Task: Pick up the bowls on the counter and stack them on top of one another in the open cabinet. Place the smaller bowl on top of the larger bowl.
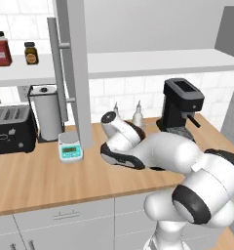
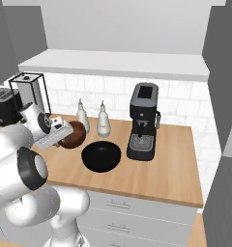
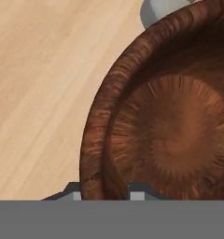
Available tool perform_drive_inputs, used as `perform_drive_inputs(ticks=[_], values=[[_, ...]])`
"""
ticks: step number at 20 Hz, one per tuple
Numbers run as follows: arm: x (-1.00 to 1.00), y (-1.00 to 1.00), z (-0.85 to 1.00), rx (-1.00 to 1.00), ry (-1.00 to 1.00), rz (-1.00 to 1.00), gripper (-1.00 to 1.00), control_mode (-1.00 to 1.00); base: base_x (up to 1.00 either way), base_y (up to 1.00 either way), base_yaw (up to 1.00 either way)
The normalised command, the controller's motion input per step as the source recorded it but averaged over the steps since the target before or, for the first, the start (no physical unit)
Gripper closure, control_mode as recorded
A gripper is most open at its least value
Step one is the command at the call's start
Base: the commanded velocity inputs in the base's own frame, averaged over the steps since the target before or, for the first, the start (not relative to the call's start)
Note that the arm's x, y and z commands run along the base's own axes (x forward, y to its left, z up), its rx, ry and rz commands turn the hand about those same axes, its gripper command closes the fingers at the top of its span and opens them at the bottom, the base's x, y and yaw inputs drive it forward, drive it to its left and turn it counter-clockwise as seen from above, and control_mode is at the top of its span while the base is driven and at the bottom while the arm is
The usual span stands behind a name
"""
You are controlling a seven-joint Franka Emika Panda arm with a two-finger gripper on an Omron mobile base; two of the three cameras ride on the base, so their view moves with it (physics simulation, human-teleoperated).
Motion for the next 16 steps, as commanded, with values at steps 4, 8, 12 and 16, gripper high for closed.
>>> perform_drive_inputs(ticks=[4, 8, 12, 16], values=[[-0.01, -0.74, 0.28, 0.1, 0.01, -0.33, 1.0, -1.0, 0.0, 0.0, 0.0], [0.01, -0.77, 0.01, 0.14, 0.04, -0.26, 1.0, -1.0, 0.0, 0.0, 0.0], [0.03, -0.32, -0.23, 0.04, 0.21, -0.03, 1.0, -1.0, 0.0, 0.0, 0.0], [0.09, -0.25, -0.17, 0.0, 0.12, -0.01, 1.0, -1.0, 0.0, 0.0, 0.0]])
